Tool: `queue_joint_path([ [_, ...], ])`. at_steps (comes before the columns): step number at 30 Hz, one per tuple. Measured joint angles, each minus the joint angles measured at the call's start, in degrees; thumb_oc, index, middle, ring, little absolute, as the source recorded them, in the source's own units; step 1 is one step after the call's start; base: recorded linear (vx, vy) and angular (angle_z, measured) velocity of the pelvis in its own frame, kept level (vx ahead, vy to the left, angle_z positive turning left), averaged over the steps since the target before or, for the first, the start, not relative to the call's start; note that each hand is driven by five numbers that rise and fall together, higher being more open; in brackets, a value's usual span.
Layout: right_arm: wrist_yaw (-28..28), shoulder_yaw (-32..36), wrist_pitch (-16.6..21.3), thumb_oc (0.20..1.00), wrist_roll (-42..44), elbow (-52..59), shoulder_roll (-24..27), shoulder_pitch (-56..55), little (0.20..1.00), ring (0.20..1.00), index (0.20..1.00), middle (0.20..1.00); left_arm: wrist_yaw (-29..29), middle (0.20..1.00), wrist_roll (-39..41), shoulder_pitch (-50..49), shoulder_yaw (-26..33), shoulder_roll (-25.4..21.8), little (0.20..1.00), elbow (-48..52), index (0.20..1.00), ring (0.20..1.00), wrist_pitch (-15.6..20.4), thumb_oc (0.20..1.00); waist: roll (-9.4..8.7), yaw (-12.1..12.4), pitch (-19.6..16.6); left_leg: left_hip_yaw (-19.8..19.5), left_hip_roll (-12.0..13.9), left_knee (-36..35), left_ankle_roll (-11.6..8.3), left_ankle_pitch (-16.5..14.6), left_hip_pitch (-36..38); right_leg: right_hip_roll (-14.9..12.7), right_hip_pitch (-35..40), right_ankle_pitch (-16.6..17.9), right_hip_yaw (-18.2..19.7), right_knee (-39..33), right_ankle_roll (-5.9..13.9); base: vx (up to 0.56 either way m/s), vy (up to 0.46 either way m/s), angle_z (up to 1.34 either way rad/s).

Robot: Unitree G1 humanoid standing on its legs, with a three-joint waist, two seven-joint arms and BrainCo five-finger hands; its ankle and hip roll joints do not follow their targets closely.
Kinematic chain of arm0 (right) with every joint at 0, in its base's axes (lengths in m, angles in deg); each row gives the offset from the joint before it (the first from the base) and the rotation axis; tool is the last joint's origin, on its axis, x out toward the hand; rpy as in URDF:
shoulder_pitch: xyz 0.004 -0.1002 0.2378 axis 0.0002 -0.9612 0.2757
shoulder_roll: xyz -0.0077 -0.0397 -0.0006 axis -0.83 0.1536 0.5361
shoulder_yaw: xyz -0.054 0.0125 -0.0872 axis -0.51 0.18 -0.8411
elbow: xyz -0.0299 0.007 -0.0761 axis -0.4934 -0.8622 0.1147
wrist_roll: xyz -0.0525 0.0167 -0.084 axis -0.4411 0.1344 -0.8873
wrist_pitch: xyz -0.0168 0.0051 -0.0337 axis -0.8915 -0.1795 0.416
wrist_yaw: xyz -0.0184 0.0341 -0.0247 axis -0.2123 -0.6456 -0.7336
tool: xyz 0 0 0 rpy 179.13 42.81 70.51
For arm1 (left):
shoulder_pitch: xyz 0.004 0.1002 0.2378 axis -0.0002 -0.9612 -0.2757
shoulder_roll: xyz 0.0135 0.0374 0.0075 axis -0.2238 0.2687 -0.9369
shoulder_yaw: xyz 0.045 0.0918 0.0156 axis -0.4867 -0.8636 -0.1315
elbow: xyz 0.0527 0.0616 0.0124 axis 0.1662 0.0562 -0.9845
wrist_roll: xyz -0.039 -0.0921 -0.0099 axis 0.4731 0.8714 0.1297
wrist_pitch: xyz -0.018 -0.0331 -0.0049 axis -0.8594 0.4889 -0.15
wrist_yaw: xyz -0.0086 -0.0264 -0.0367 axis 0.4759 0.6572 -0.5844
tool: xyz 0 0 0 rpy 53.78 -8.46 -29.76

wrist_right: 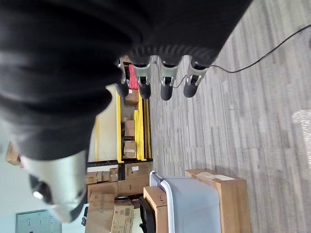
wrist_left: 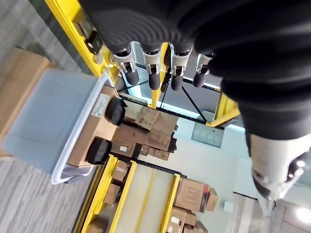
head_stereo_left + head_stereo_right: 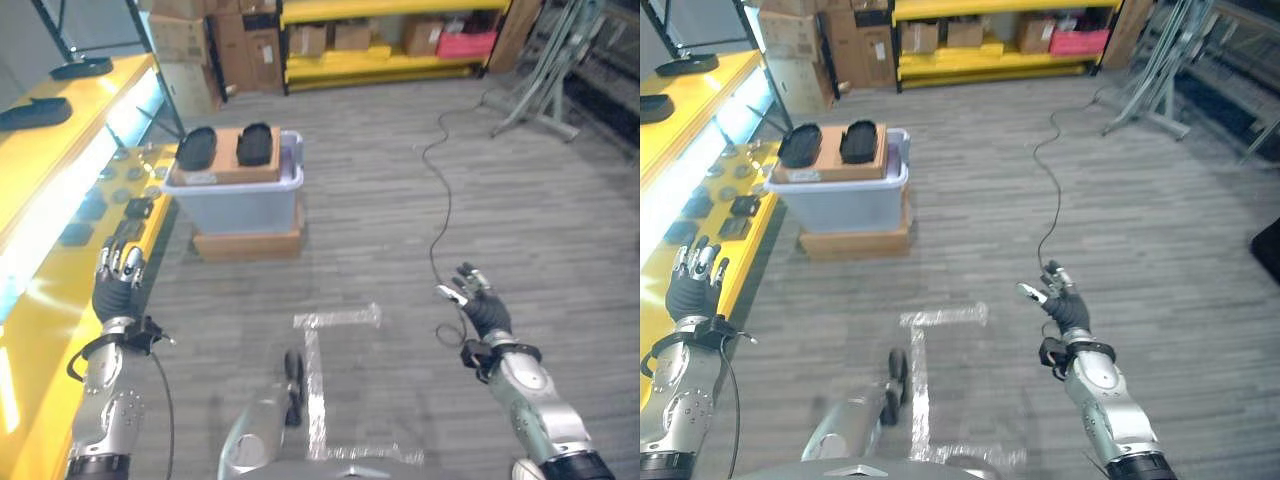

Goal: Move parts from the plastic box to the shelf.

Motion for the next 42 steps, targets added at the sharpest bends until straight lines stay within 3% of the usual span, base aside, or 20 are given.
queue_joint_path([
  [1, -0.60, -0.34, -0.05, 1.000, 0.09, 0.23, -0.15, 0.15, 1.000, 1.000, 1.000, 1.000, 0.00, 1.000, -0.03, 0.18, -0.57, 0.00, 1.000, 0.17, 1.000, 1.000, -0.02, 1.000, 0.66, 0.14, -0.24, -0.37, 0.49, -2.37, 0.99, 0.48, 3.08, 0.06, -1.16, -0.16, -1.94, 3.89, 0.65, 0.63, 0.381, -0.19],
  [2, -1.14, -1.19, -0.55, 1.000, -0.47, 1.46, -3.98, 0.84, 1.000, 1.000, 1.000, 1.000, 1.41, 1.000, 0.00, 0.80, 0.23, -0.19, 1.000, 0.47, 1.000, 1.000, -1.05, 1.000, -0.98, 1.89, -0.14, -1.04, -2.13, -2.90, 4.40, 3.52, 6.07, -6.37, -8.47, 0.36, -6.38, 25.18, 3.67, 0.49, 0.272, -0.12],
  [3, -1.24, -2.19, -0.64, 1.000, -0.98, 2.86, -6.03, 0.48, 1.000, 1.000, 1.000, 1.000, 1.77, 1.000, -0.03, 0.19, 0.08, -0.51, 1.000, 0.52, 1.000, 1.000, -1.61, 1.000, -2.31, 2.11, -0.60, -0.80, -4.24, -2.85, 5.73, 2.45, 7.85, -11.64, -11.85, 3.14, -8.06, 35.50, 3.32, 0.39, 0.175, -0.01],
  [5, -1.36, -3.80, -0.95, 1.000, -1.19, 4.88, -6.75, 1.08, 1.000, 1.000, 1.000, 1.000, 2.08, 1.000, -0.12, 0.16, -0.70, -1.00, 1.000, 0.62, 1.000, 1.000, -1.88, 1.000, -2.12, 2.21, -0.78, -0.61, -6.55, -3.25, 6.76, 0.51, 10.49, -16.04, -16.09, 3.85, -7.26, 42.04, 4.13, 0.18, 0.036, 0.11],
  [8, -1.50, -4.93, -1.48, 1.000, -1.23, 4.59, -6.72, 3.10, 1.000, 1.000, 1.000, 1.000, 2.14, 1.000, -0.09, 1.02, -0.77, -1.39, 1.000, 0.68, 1.000, 1.000, -2.01, 1.000, 1.41, 2.72, -0.36, -1.49, -5.63, -6.79, 5.61, 1.29, 12.92, -14.88, -22.54, 3.23, -7.09, 34.90, 3.78, 0.16, -0.072, 0.06],
  [10, -1.37, -3.45, -1.24, 1.000, -1.31, 4.45, -5.91, 2.96, 1.000, 1.000, 1.000, 1.000, 2.35, 1.000, -0.08, 2.81, -0.50, -2.31, 1.000, 0.23, 1.000, 1.000, -1.95, 1.000, 3.76, 2.63, 0.69, -4.98, -4.49, -9.34, 4.65, 0.85, 15.27, -9.51, -27.41, 4.62, -8.02, 15.62, 3.19, 0.33, -0.233, 0.39],
  [12, -0.17, -1.65, -0.64, 1.000, -1.28, 4.17, -4.01, 0.54, 1.000, 1.000, 1.000, 1.000, 3.55, 1.000, 0.00, 4.60, -0.59, -1.30, 1.000, -2.36, 1.000, 1.000, -1.75, 1.000, 4.19, 1.30, 1.92, -7.32, -4.05, -7.68, -6.06, -5.10, 15.92, -4.55, -29.69, 11.73, -4.20, -1.76, 2.39, 0.32, -0.201, 0.71],
  [13, 0.33, -0.43, -0.19, 1.000, -1.20, 4.27, -4.25, -0.62, 1.000, 1.000, 1.000, 1.000, 3.95, 1.000, 0.15, 4.89, -0.39, -2.15, 1.000, -2.97, 1.000, 1.000, -1.79, 1.000, 2.21, -0.22, 2.78, -3.95, -3.82, -2.84, -2.86, -10.14, 14.36, -5.65, -30.43, 15.10, -1.31, -8.02, 4.40, 0.48, -0.287, 1.48],
  [14, 1.08, 1.86, -0.06, 1.000, -1.14, 3.27, -4.75, -2.66, 1.000, 1.000, 1.000, 1.000, 4.98, 1.000, 0.16, 3.87, 0.60, -3.47, 1.000, -2.43, 1.000, 1.000, -2.14, 1.000, -0.97, -2.81, 3.76, -3.25, -5.95, -1.06, 4.60, -9.38, 16.30, -9.60, -33.46, 20.83, 2.07, -10.15, 5.25, 0.49, -0.297, 1.24],
  [20, 5.33, 6.47, -0.23, 1.000, -1.16, 10.43, -4.05, -3.98, 1.000, 1.000, 1.000, 1.000, 4.90, 1.000, 0.28, -0.57, 0.64, -1.23, 1.000, -0.33, 1.000, 1.000, -3.00, 1.000, 1.46, -3.56, 3.75, -8.54, -4.80, -6.47, 3.72, -10.42, 25.47, -2.73, -31.35, 25.89, -1.20, -8.56, -1.19, 0.29, -0.268, 0.60],
  [23, 5.51, 4.15, -0.36, 1.000, -1.12, 8.51, -1.72, 1.60, 1.000, 1.000, 1.000, 1.000, 5.09, 1.000, 0.31, 0.49, -2.37, -0.16, 1.000, 0.43, 1.000, 1.000, -3.03, 1.000, 1.16, -2.61, 2.63, -8.43, -6.22, -1.61, -0.31, -11.53, 25.01, -0.46, -25.89, 29.38, -1.19, -9.08, -9.75, 0.24, -0.287, 0.45],
  [24, 5.47, 4.24, -0.45, 1.000, -1.11, 8.28, -1.64, 2.35, 1.000, 1.000, 1.000, 1.000, 5.28, 1.000, 0.30, 0.35, -2.74, -0.09, 1.000, 0.89, 1.000, 1.000, -3.03, 1.000, 0.41, -1.66, 2.76, -8.22, -6.21, 2.92, -2.87, -12.20, 22.51, -1.29, -24.32, 29.41, -0.44, -11.01, -9.71, 0.20, -0.251, 0.17],
  [26, 5.51, 4.66, -0.50, 1.000, -0.95, 8.35, -1.46, 2.47, 1.000, 1.000, 1.000, 1.000, 5.89, 1.000, 0.41, -0.96, -2.42, -0.49, 1.000, 3.00, 1.000, 1.000, -2.76, 1.000, -0.92, -0.03, 2.69, -8.28, -2.34, 4.17, -3.52, -14.70, 21.55, -1.63, -20.32, 29.27, -0.23, -14.08, -9.71, 0.17, -0.275, 0.10],
  [27, 5.54, 4.79, -0.32, 1.000, -0.84, 7.56, -1.15, 2.28, 1.000, 1.000, 1.000, 1.000, 5.93, 1.000, 0.91, -1.08, -2.36, -0.57, 1.000, 3.07, 1.000, 1.000, -2.24, 1.000, -1.17, 0.25, 2.56, -8.08, 0.02, 5.33, -4.21, -13.70, 20.58, -1.38, -19.46, 28.10, -0.36, -13.82, -9.64, 0.11, -0.263, 0.12],
  [28, 5.61, 4.81, -0.10, 1.000, -0.76, 5.57, -0.15, 3.64, 1.000, 1.000, 1.000, 1.000, 5.88, 1.000, 1.36, -0.73, -2.03, -0.33, 1.000, 2.87, 1.000, 1.000, -1.96, 1.000, -0.94, 0.23, 2.50, -9.02, 3.68, 11.56, -5.69, -7.72, 17.21, -0.79, -19.56, 26.35, -0.99, -11.70, -9.67, 0.10, -0.248, -0.02],
  [29, 5.38, 5.51, -0.20, 1.000, -0.71, 3.67, 0.01, 4.69, 1.000, 1.000, 1.000, 1.000, 5.93, 1.000, 1.43, -0.53, -1.91, -0.30, 1.000, 2.74, 1.000, 1.000, -1.96, 1.000, -1.41, 0.38, 2.52, -8.50, 5.09, 26.02, -6.79, -3.43, 9.87, -0.57, -19.31, 25.21, -1.32, -10.16, -9.54, 0.12, -0.225, 0.05],
  [31, 5.40, 5.64, -0.03, 1.000, -0.67, 2.98, -0.81, 3.29, 1.000, 1.000, 1.000, 1.000, 6.19, 1.000, 1.34, -0.24, -1.97, -0.21, 1.000, 2.16, 1.000, 1.000, -2.02, 1.000, -2.63, -0.14, 2.43, -8.23, 5.79, 33.15, -5.84, -3.54, 3.95, -0.68, -18.40, 24.19, -1.32, -11.20, -9.88, 0.12, -0.063, 0.08],
  [34, 5.49, 5.69, -0.18, 1.000, -0.65, 1.77, -3.51, 1.85, 1.000, 1.000, 1.000, 1.000, 6.16, 1.000, 1.19, -0.45, -2.02, -0.39, 1.000, 0.06, 1.000, 1.000, -2.44, 1.000, -3.11, -1.52, 2.81, -4.42, 7.98, 13.39, -6.21, -4.89, 5.03, -0.83, -15.65, 23.87, -1.54, -13.25, -9.40, 0.12, 0.079, -0.02],
  [37, 5.49, 5.79, -0.14, 1.000, -1.09, 2.12, -4.09, 0.76, 1.000, 1.000, 1.000, 1.000, 6.38, 1.000, 1.25, -0.11, -2.12, -0.38, 1.000, -0.06, 1.000, 1.000, -2.44, 1.000, -1.51, -3.09, 3.46, -4.08, 9.18, -5.57, -8.75, 0.13, 7.48, -1.52, -12.51, 22.72, -1.76, -14.32, -7.24, 0.12, 0.161, 0.03],
  [42, 2.89, 6.00, -0.13, 1.000, -1.14, 2.44, -2.70, -1.43, 1.000, 1.000, 1.000, 1.000, 7.19, 1.000, 1.29, 0.56, -3.26, 0.05, 1.000, -1.57, 1.000, 1.000, -1.85, 1.000, 3.87, -3.63, 1.94, -4.07, 9.63, -12.03, -7.76, 2.67, 12.53, -4.52, -11.67, 19.56, -0.67, -11.66, -1.78, 0.08, 0.145, -0.09],
])
